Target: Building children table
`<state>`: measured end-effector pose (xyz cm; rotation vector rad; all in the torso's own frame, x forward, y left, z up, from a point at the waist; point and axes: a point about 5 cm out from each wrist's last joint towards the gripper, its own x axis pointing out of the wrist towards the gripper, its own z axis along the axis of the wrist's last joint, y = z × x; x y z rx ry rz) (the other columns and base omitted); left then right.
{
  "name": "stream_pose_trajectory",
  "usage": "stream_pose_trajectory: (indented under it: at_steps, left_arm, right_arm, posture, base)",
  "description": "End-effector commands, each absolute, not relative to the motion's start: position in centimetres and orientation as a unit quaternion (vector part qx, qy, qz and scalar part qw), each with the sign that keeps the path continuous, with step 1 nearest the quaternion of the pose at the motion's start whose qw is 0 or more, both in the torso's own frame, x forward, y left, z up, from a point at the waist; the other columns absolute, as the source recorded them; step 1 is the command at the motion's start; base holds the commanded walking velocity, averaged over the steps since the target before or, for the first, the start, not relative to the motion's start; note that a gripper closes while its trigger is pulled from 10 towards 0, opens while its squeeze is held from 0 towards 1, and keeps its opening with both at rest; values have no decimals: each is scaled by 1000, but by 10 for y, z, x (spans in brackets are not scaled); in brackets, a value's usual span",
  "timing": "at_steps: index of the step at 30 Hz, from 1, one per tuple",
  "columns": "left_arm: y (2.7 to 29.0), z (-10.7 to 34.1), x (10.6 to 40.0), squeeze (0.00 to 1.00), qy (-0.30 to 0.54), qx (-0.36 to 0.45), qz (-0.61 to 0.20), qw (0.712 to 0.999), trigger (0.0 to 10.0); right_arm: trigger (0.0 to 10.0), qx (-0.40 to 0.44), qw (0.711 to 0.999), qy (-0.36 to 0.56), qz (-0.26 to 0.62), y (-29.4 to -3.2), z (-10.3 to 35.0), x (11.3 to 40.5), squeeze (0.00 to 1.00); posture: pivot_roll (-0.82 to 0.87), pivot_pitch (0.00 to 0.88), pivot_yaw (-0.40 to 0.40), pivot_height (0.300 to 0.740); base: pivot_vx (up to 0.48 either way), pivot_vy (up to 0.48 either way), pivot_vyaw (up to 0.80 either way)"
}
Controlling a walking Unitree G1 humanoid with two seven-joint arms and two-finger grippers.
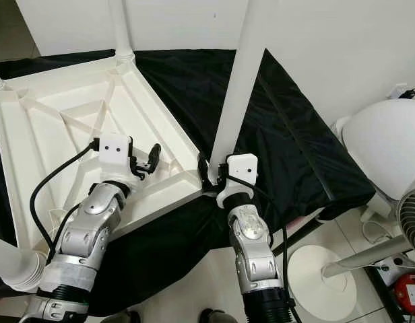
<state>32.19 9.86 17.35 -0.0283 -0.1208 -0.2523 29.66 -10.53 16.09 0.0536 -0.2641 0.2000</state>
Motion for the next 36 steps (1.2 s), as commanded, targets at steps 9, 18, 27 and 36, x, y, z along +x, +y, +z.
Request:
stream_pose_trajectory:
  at_steps: [9, 18, 27, 36]
  left_arm:
    - [95, 186, 326, 0, -83, -34, -107, 990, 10000]
    - [100, 185, 326, 0, -85, -29, -100, 991, 10000]
    - [102, 182, 326, 0, -90, -17, -102, 991, 10000]
    - [109, 174, 326, 0, -83, -3, -111, 990, 10000]
  right_arm:
    - [10000, 28, 985, -143, 94, -105, 166, 301, 0]
    - [10000, 30, 984, -145, 101, -99, 166, 302, 0]
    - [10000, 27, 984, -139, 104, -98, 160, 303, 0]
    - [10000, 8, 986, -131, 104, -99, 153, 305, 0]
  posture:
    - [67, 168, -25, 740]
    - [90, 158, -32, 740]
    - [103, 110, -41, 740]
    - [86, 0, -34, 740]
  base:
    - [0, 0, 0]
    - [0, 0, 0]
    - [0, 0, 0]
    - [0, 0, 0]
